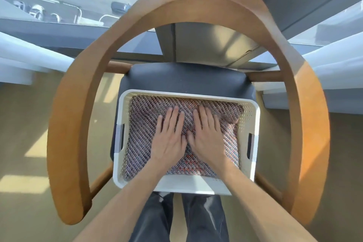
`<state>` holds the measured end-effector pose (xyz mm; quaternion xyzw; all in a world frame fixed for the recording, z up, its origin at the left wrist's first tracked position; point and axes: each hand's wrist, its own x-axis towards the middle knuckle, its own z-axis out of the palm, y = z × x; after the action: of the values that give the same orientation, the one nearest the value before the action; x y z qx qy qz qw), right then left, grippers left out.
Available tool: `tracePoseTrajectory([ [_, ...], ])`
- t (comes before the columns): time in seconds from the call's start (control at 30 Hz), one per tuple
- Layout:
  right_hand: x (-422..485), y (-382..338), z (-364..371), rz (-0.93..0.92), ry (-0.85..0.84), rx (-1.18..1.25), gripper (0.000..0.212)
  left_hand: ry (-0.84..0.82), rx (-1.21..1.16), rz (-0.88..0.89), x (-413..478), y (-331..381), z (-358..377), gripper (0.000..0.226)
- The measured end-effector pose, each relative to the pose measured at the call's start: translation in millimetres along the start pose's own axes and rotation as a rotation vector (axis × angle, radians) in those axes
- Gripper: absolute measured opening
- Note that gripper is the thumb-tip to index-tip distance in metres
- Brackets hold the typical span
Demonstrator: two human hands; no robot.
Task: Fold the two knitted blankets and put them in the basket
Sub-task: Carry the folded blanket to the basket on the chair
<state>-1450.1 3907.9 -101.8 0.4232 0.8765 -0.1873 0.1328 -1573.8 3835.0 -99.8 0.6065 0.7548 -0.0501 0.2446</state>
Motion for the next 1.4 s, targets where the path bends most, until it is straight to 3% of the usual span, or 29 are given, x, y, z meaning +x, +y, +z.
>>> tracePoseTrajectory([
  [0.07, 13.6, 8.4, 10.2, -0.015, -0.123, -0.027, 0.063, -0.123, 0.049, -0.047, 16.0, -3.3, 5.2, 0.067],
  [0.13, 16.7, 9.6, 14.6, -0.009, -0.117, -0.013, 0.063, -0.143, 0.069, -0.052, 22.9, -5.5, 6.2, 0.069],
  [0.3, -15.4, 16.8, 9.7, 0.131, 0.193, 0.056, 0.059, 0.092, -0.03, -0.125, -9.1, -17.2, 0.3, 0.067],
  [0.4, -26.0, 28.1, 16.3, 0.244, 0.114, 0.011, 0.065, 0.052, 0.005, -0.188, -28.8, -43.6, 12.3, 0.068],
  [0.67, -17.3, 47.2, 51.6, 0.179, 0.018, 0.019, 0.071, -0.002, 0.067, -0.127, -14.8, -63.4, 42.1, 0.071],
  [0.9, -34.9, 28.0, -11.9, 0.213, -0.066, 0.143, 0.056, -0.162, -0.083, -0.259, -26.5, -30.7, -20.6, 0.064],
  [1.03, -71.6, 18.1, -63.2, 0.364, -0.195, 0.477, 0.039, -0.34, -0.334, -0.348, -48.9, -4.8, -71.9, 0.045],
  [1.23, -130.2, 15.7, -128.5, 0.563, -0.173, 0.659, 0.034, -0.31, -0.507, -0.406, -96.3, 21.6, -131.5, 0.018],
  [1.4, -177.2, 16.9, -159.6, 0.626, -0.169, 0.756, 0.031, -0.285, -0.508, -0.328, -119.1, 37.3, -161.1, 0.016],
])
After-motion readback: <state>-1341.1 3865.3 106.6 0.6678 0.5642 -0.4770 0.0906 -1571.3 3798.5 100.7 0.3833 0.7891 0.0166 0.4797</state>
